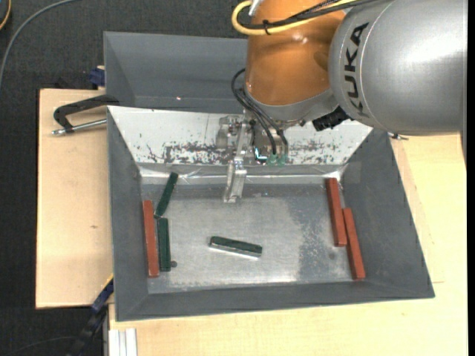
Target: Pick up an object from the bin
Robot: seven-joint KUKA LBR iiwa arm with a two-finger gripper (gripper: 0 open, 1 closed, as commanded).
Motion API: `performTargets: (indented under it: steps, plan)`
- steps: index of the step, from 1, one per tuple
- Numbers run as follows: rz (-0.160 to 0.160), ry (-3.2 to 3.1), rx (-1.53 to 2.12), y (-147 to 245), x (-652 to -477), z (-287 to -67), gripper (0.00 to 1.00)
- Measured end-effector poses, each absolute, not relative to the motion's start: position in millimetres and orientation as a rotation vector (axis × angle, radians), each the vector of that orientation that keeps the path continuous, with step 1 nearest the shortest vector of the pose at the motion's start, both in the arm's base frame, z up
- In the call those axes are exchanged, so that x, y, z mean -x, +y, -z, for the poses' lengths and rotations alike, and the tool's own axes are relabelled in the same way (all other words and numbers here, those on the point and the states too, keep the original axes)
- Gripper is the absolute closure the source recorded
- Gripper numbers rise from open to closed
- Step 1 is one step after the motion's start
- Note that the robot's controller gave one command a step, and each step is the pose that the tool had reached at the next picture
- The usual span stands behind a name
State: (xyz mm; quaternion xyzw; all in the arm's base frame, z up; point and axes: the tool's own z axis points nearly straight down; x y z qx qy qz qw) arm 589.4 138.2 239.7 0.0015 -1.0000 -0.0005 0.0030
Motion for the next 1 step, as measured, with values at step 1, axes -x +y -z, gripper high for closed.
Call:
performTargets:
  steps: [1]
  plan:
    - [-0.001, -3.128, -0.18, 146.8, -553.0, -87.2, 0.0]
